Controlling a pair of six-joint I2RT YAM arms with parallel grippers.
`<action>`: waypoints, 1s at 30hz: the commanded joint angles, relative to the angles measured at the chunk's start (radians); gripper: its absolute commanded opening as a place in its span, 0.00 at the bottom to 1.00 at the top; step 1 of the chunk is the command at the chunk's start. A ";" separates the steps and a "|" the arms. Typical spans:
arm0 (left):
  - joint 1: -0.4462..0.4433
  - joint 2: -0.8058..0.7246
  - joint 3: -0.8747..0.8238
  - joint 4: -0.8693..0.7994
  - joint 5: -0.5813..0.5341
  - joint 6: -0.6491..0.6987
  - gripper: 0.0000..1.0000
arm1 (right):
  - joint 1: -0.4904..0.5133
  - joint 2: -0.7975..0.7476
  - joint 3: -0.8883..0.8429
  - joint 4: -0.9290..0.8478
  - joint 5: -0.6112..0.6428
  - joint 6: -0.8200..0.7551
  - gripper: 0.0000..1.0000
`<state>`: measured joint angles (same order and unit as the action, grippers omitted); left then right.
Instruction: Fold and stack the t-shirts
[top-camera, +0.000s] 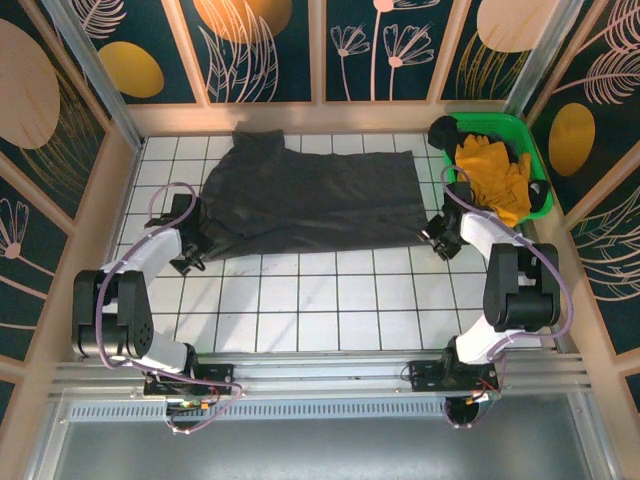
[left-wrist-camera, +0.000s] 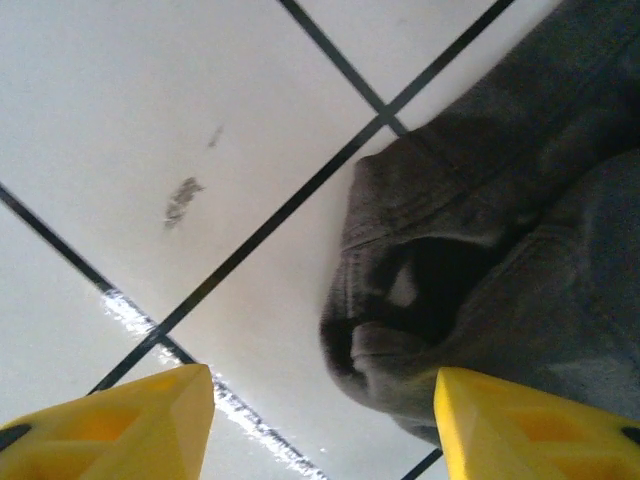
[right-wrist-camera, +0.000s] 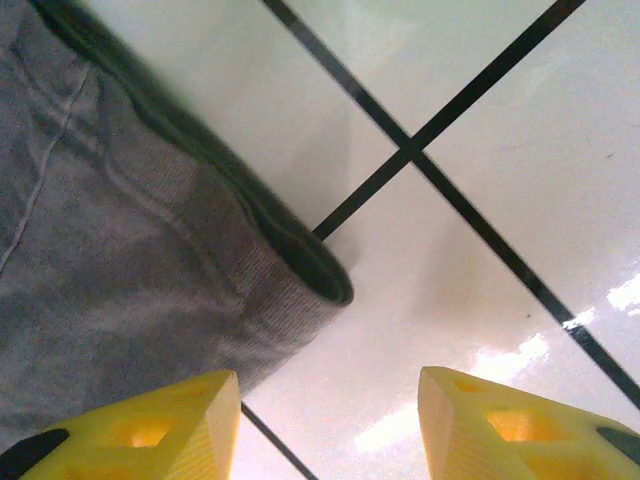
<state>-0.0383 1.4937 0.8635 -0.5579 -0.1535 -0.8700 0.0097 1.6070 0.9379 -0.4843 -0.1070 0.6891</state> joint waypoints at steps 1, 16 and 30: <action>0.006 0.030 -0.016 0.056 0.018 0.002 0.56 | -0.007 0.012 -0.010 0.052 -0.009 0.018 0.51; 0.031 0.154 0.050 0.084 -0.086 0.081 0.37 | 0.029 0.179 0.088 0.062 0.025 0.030 0.26; 0.038 0.088 0.041 0.023 -0.159 0.107 0.00 | 0.037 0.115 0.072 -0.092 0.118 0.045 0.00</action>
<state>-0.0113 1.6348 0.9195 -0.4797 -0.2508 -0.7662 0.0486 1.7615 1.0397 -0.4664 -0.0639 0.7231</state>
